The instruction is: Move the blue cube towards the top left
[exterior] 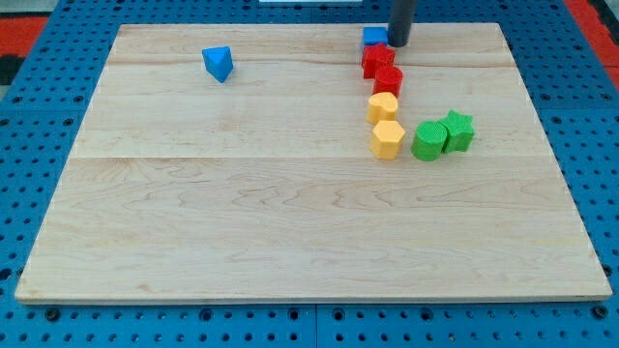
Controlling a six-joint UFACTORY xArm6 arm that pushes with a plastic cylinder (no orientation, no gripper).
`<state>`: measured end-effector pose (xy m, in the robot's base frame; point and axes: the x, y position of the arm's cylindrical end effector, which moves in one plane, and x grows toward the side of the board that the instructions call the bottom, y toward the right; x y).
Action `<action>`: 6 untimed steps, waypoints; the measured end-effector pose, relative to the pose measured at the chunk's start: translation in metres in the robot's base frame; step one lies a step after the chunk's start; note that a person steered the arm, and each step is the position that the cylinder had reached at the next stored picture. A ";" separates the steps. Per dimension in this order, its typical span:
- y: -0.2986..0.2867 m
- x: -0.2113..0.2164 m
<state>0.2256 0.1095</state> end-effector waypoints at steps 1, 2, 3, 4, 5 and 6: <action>-0.037 0.000; -0.073 0.000; -0.085 0.008; -0.087 0.021; -0.092 0.031; -0.109 0.032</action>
